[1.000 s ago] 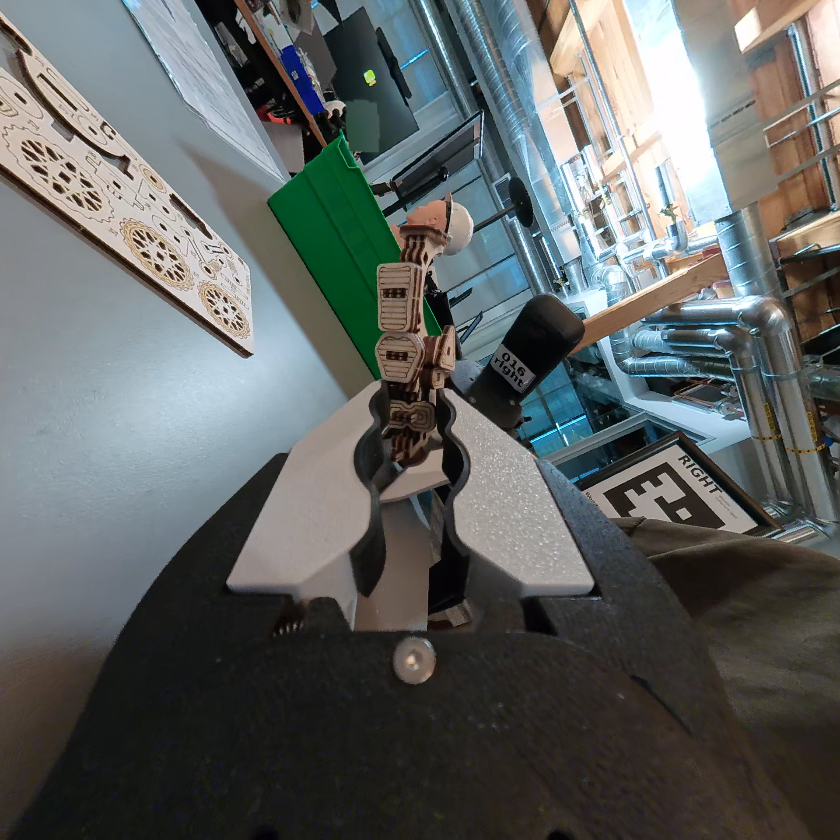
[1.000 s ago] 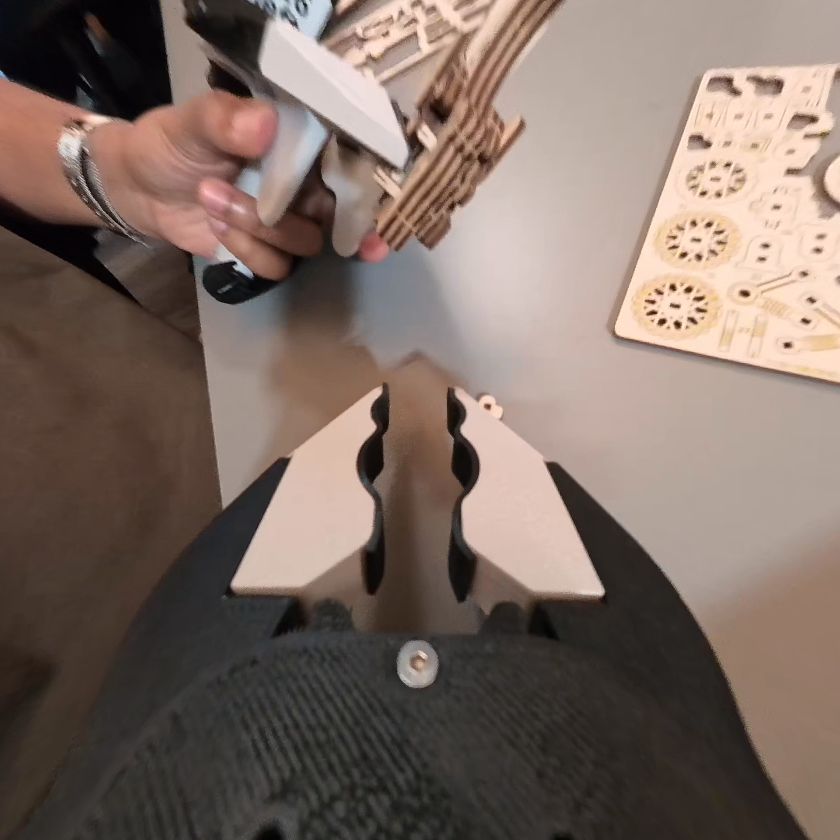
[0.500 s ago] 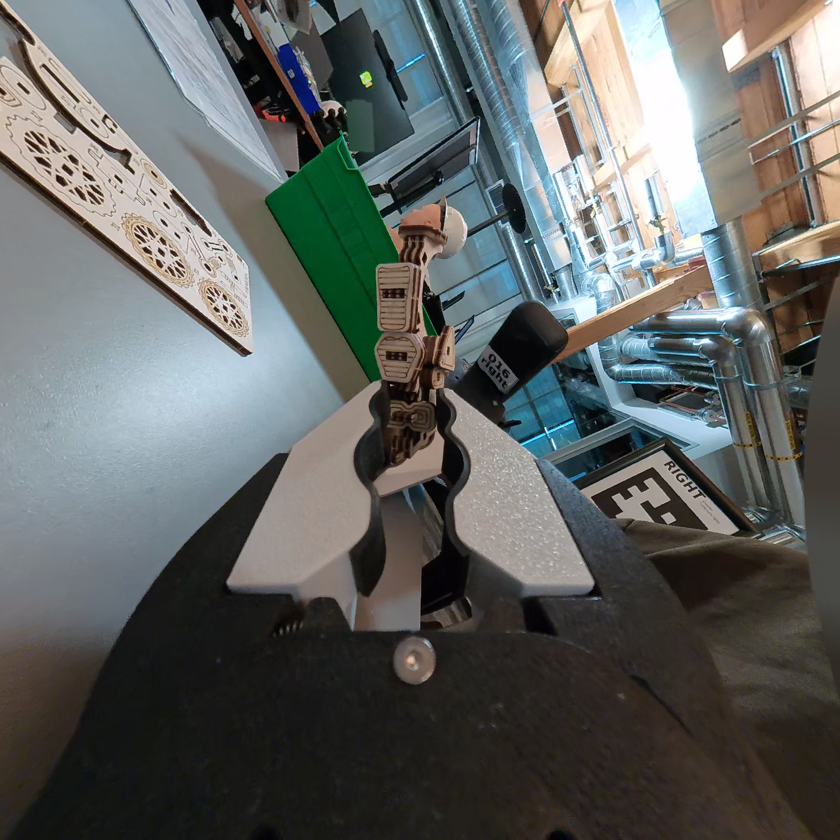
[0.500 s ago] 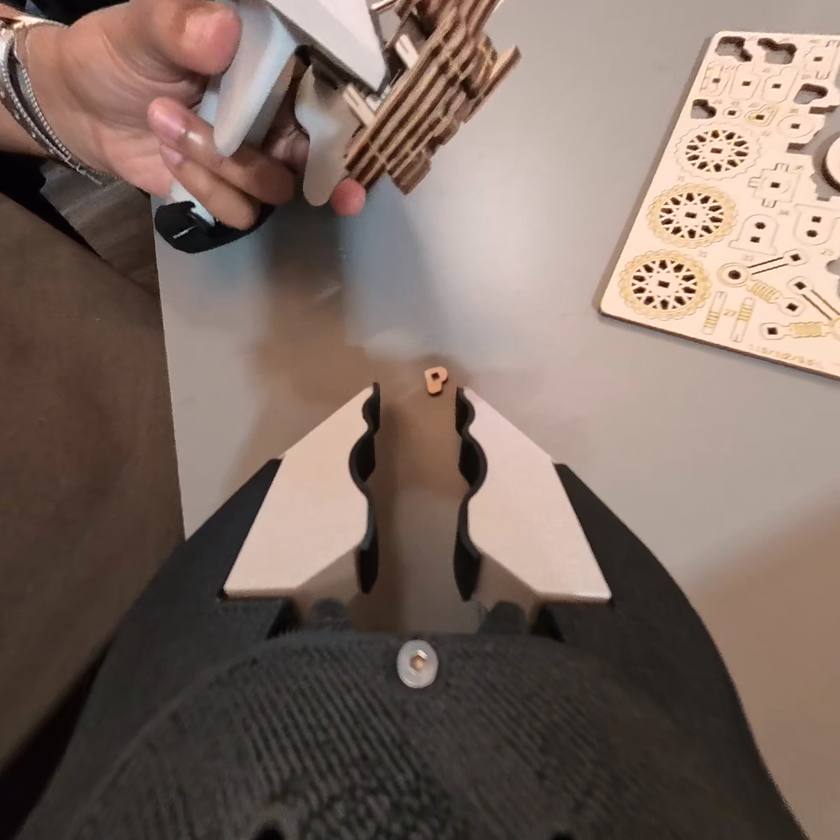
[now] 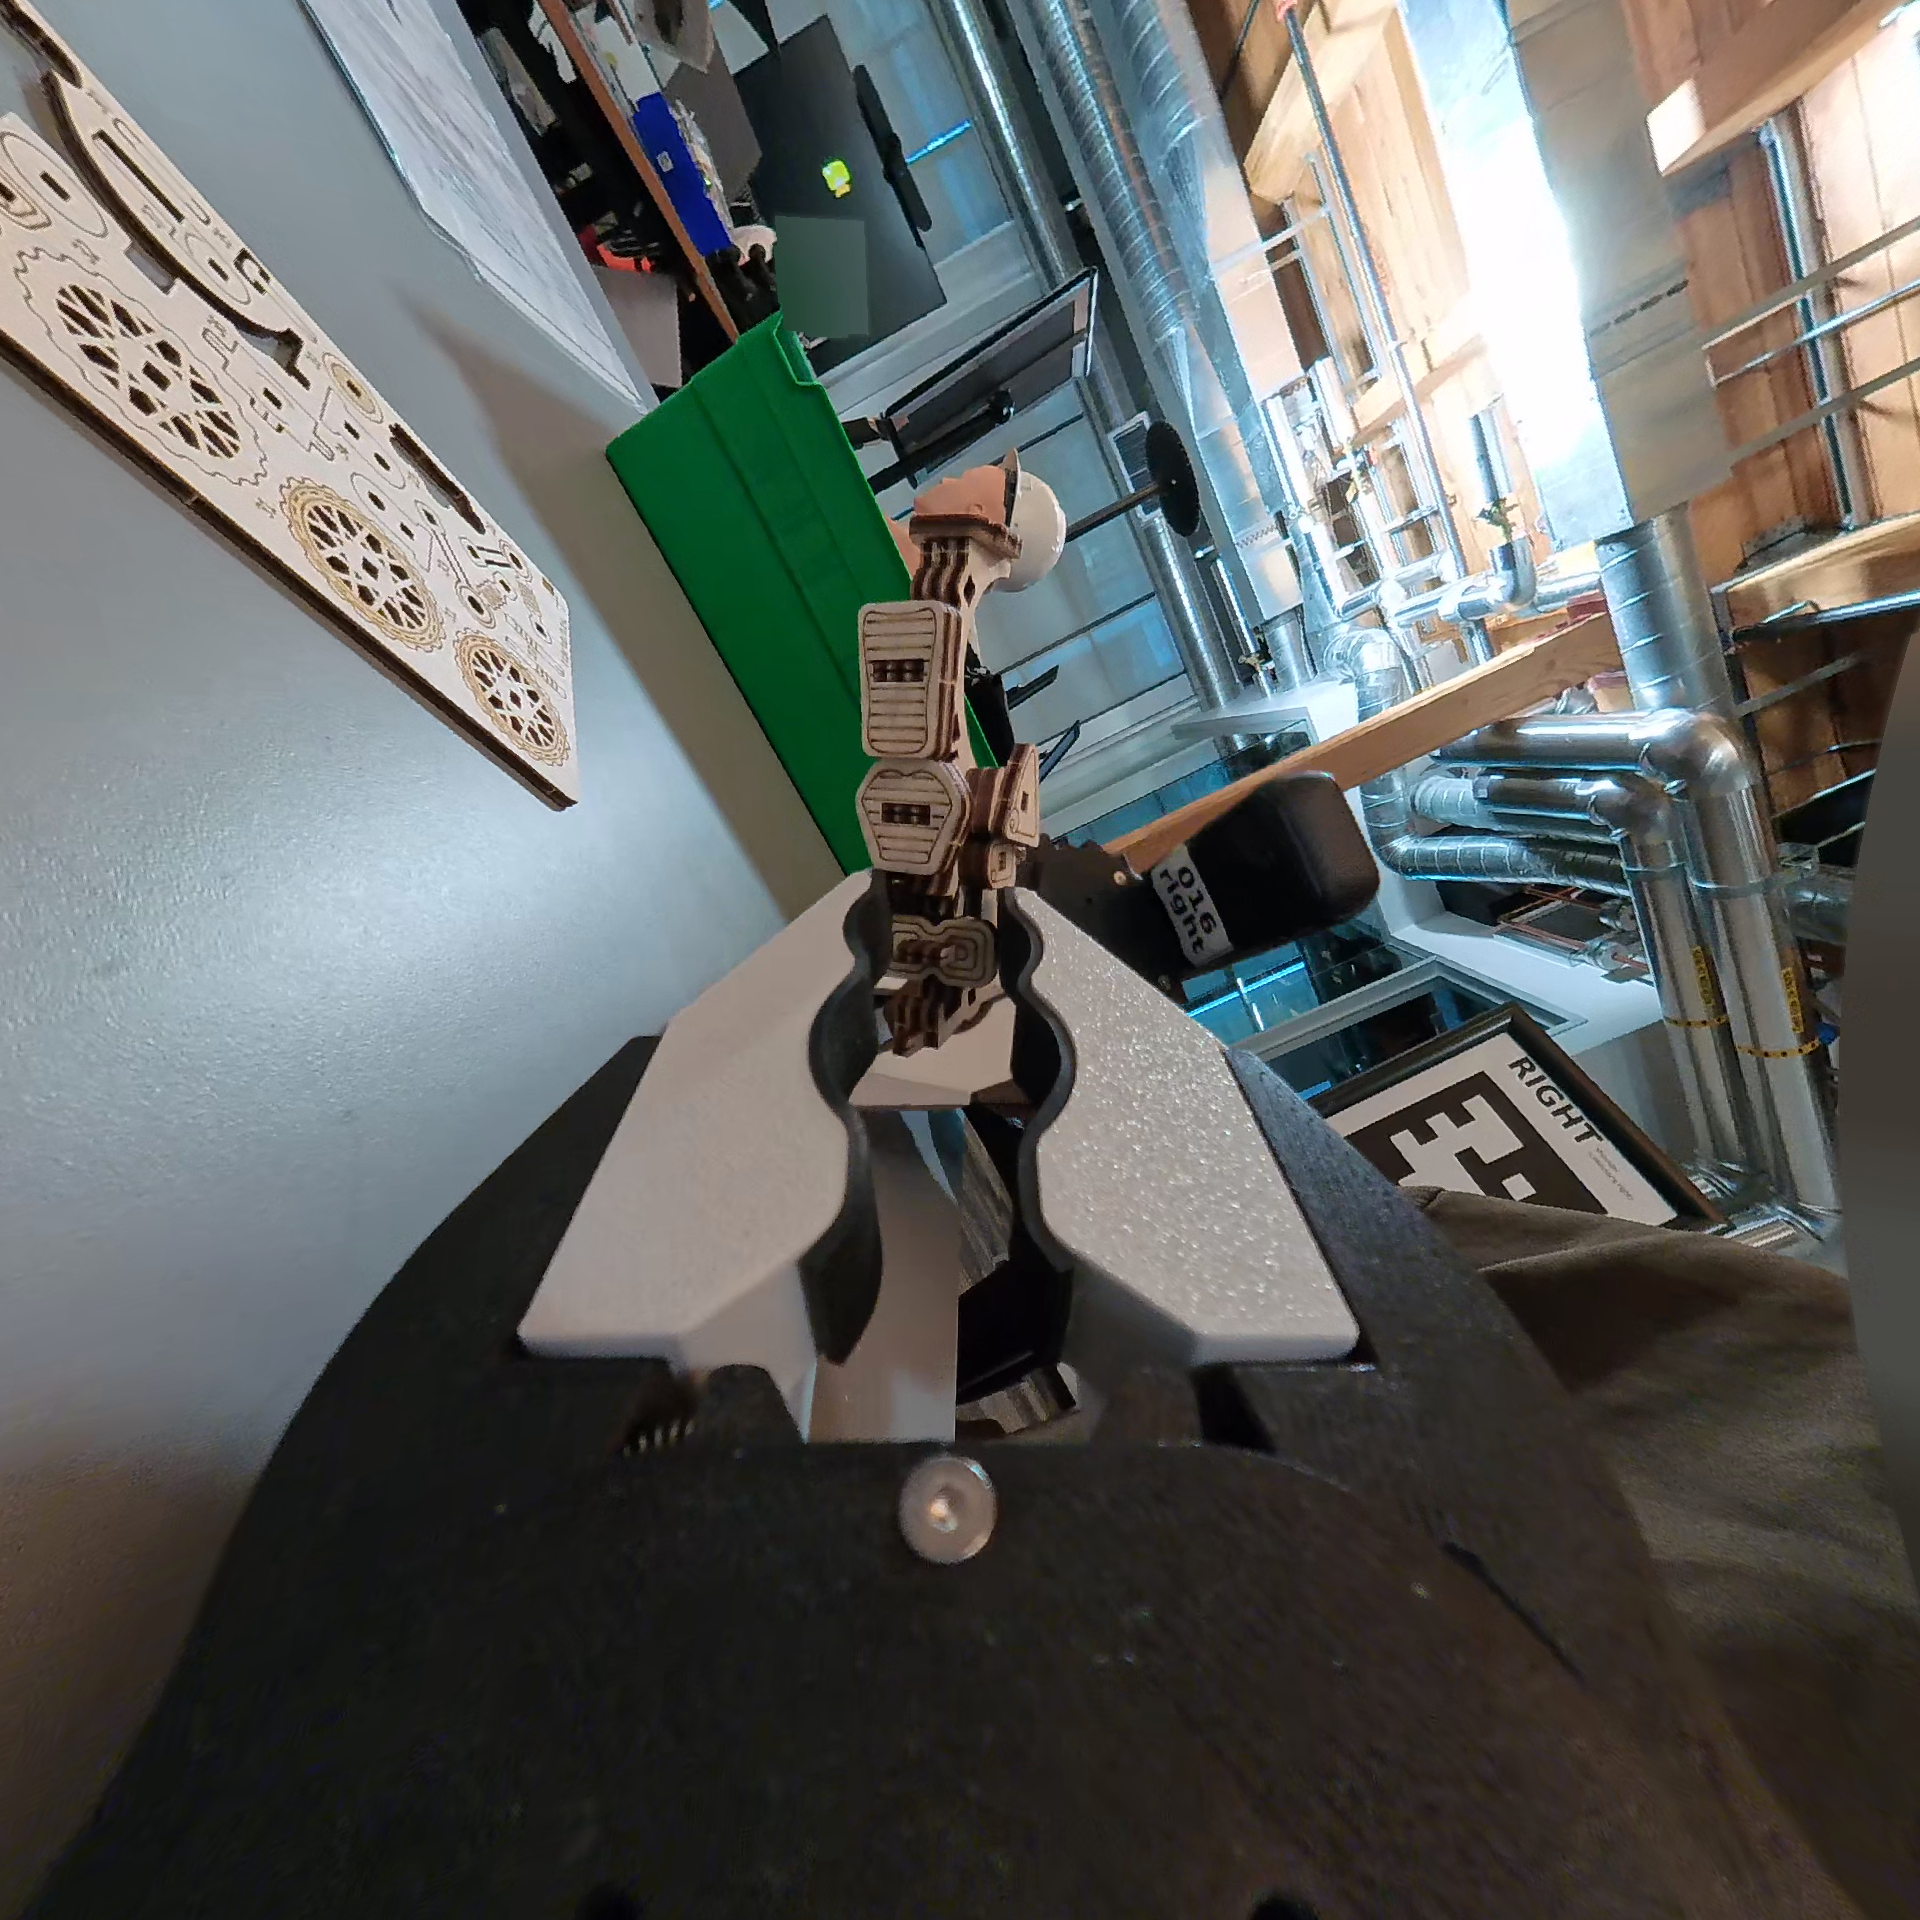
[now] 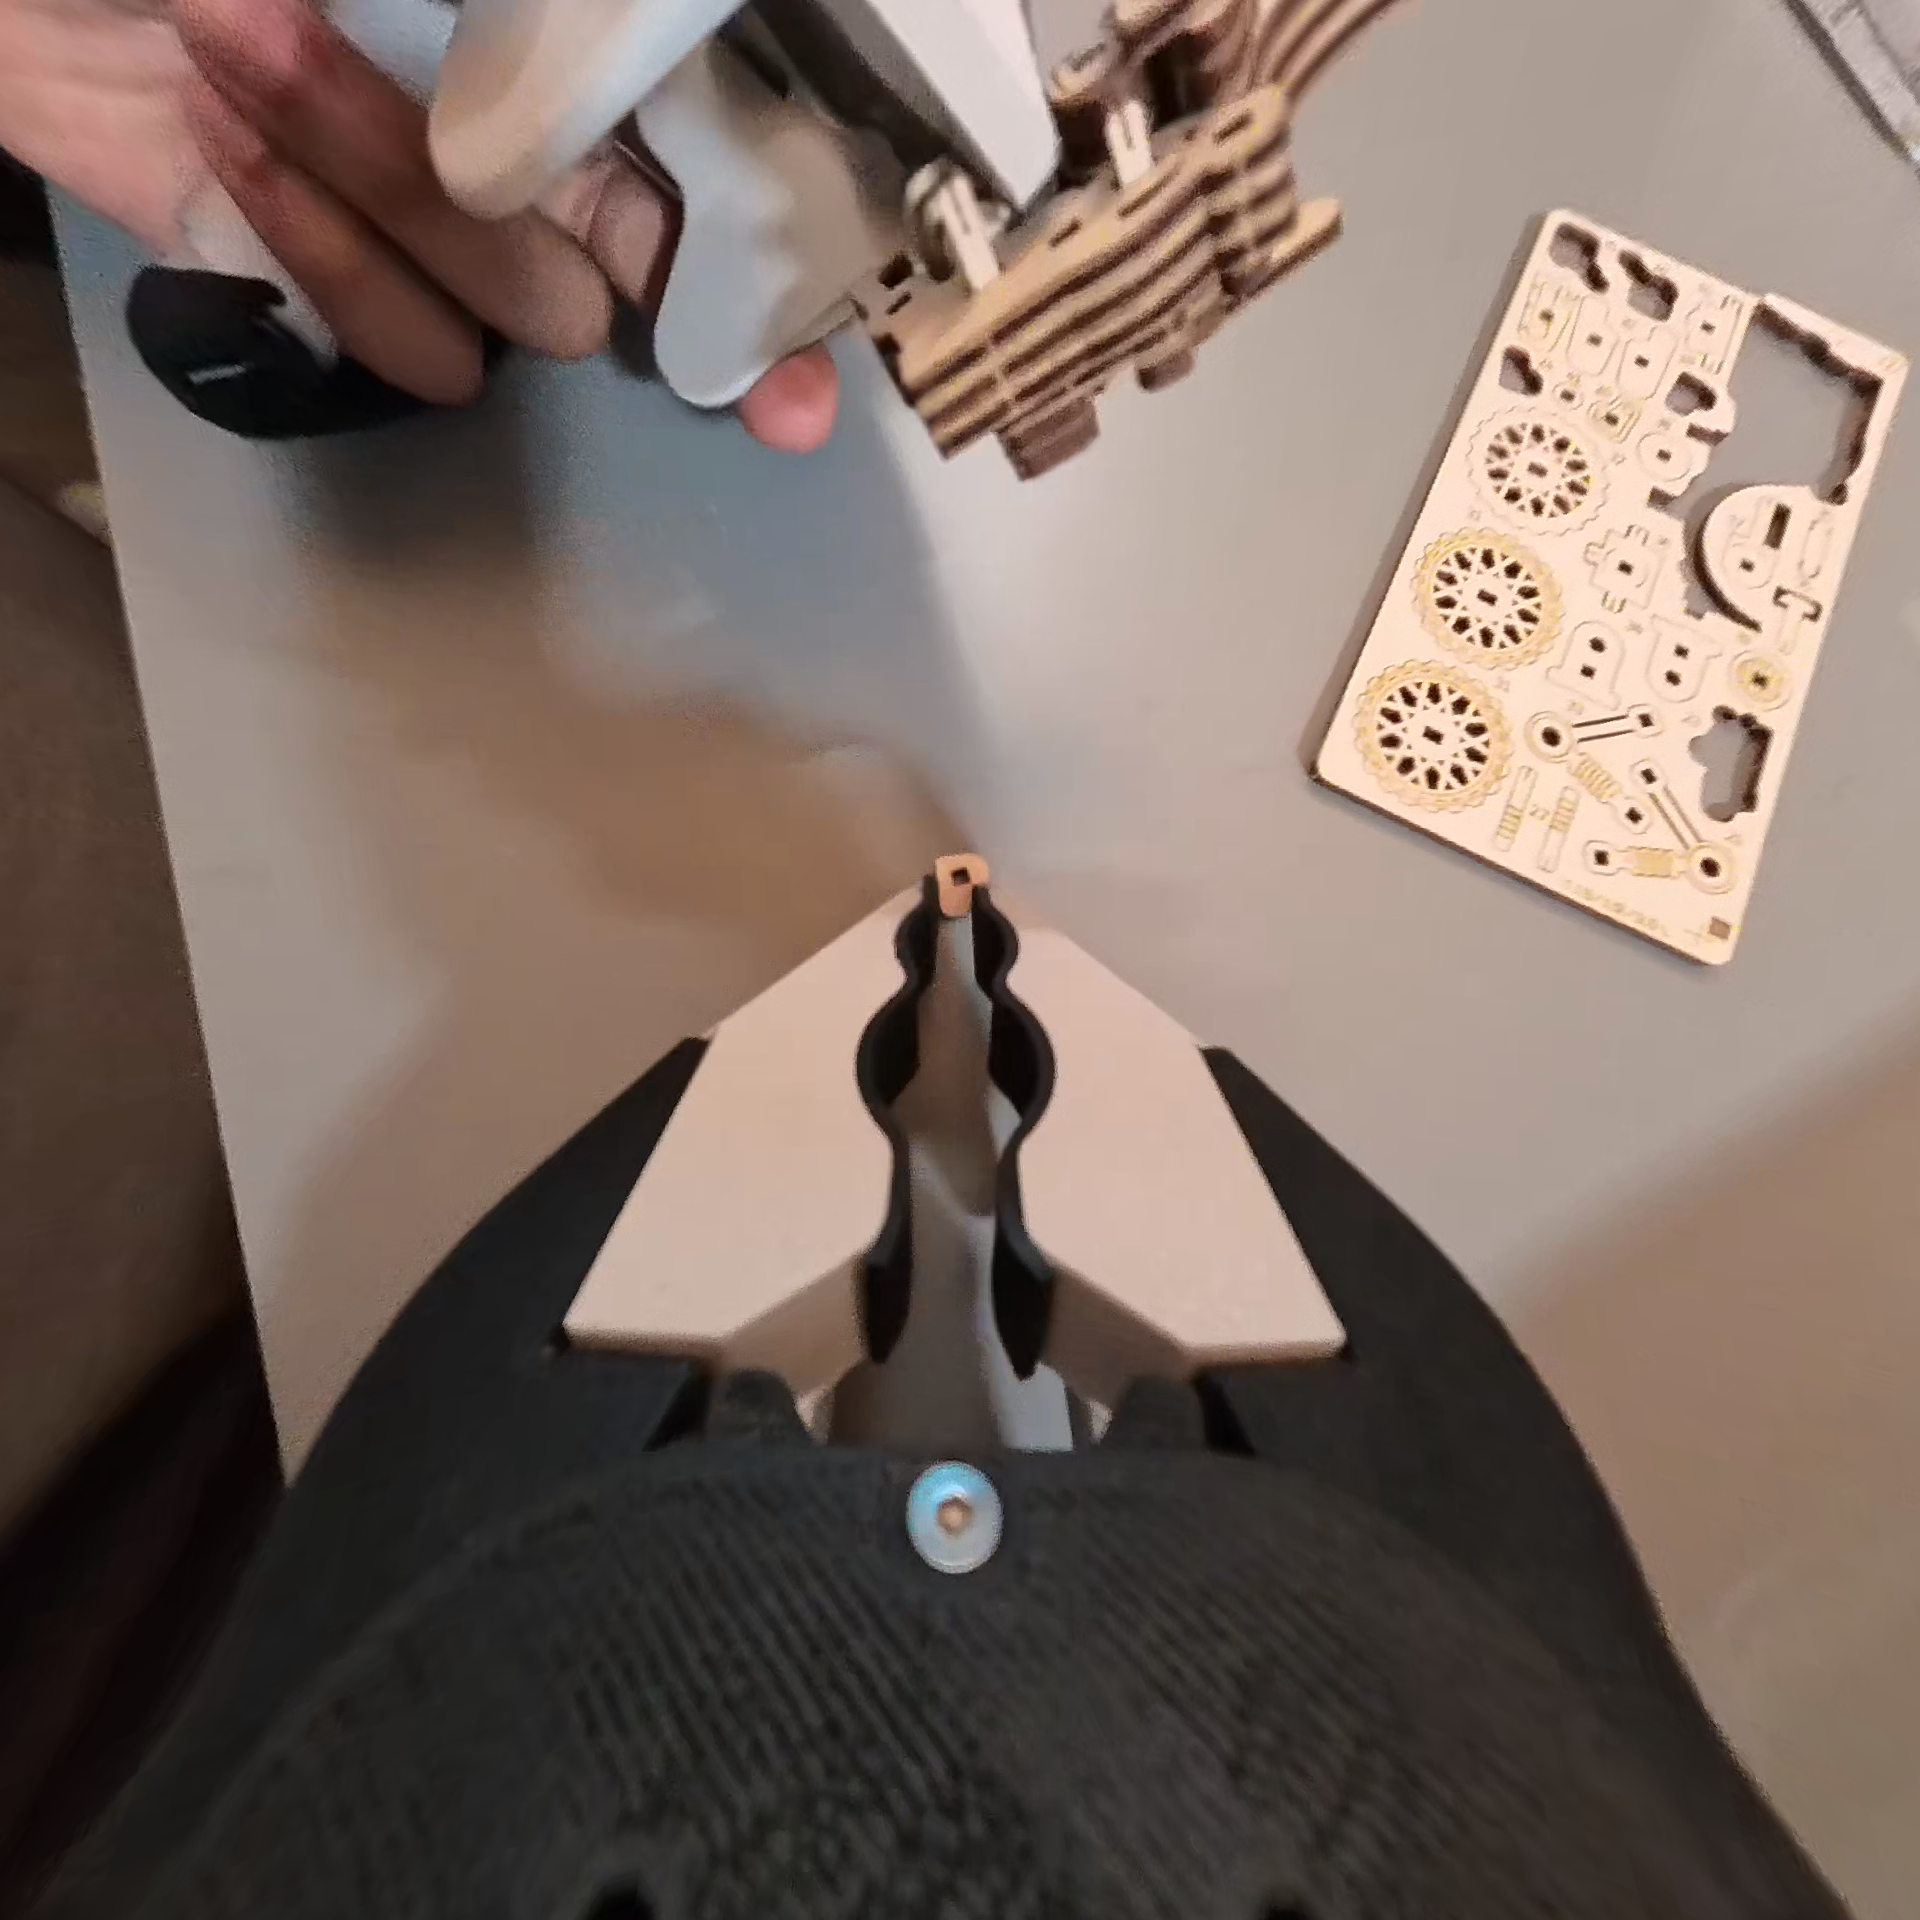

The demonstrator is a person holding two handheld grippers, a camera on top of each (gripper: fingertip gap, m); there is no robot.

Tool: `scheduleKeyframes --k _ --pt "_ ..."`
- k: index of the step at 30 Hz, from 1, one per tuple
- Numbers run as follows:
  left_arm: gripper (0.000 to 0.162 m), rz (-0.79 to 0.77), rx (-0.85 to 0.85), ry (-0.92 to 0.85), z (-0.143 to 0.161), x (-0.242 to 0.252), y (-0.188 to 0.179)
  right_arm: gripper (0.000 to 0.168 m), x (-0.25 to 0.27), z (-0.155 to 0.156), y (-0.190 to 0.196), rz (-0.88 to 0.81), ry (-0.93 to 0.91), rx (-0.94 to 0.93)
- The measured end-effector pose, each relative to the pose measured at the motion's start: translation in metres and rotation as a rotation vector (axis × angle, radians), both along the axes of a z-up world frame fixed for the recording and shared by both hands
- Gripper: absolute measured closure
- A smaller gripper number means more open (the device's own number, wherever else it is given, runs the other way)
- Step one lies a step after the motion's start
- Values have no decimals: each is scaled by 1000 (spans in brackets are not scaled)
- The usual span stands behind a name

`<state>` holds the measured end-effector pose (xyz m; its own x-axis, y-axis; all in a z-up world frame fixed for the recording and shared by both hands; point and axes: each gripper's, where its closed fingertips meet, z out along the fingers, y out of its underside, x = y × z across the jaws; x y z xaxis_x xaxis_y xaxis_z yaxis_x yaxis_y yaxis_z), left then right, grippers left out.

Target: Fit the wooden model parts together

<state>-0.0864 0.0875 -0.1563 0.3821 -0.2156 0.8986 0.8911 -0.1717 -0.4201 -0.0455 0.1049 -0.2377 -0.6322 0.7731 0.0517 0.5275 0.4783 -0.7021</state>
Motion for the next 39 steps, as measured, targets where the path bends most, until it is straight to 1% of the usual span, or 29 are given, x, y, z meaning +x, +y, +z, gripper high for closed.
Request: scheduleKeyframes --k 3,5,7,9,11,13,15,20,24,29,39 --pt "145 0 -2 9 0 1 0 164 -1 2 1 -2 38 83" --pt "145 -1 -8 24 -1 2 1 164 -5 13 2 -17 93 96" --pt "145 -6 -36 68 -4 5 1 164 -8 33 2 -43 161 49" --pt "144 -9 -82 156 -10 9 2 164 -8 54 2 -64 211 -7" --pt "145 -12 -130 255 -16 12 3 164 -3 65 0 -68 209 -53" --pt "144 -20 -178 335 -22 14 4 164 2 70 -7 -53 180 -96" --pt "144 -32 -208 378 -26 18 5 164 6 72 -13 -34 155 -100" --pt "144 -60 -256 449 -33 26 6 164 11 66 -14 -25 106 16" --pt "144 -74 -273 526 -34 33 7 164 15 61 -21 -20 44 -24" --pt "144 -89 -278 612 -33 41 8 164 16 59 -18 -37 14 -39" --pt "145 -95 -290 690 -34 47 8 164 17 57 -16 -53 -3 3"
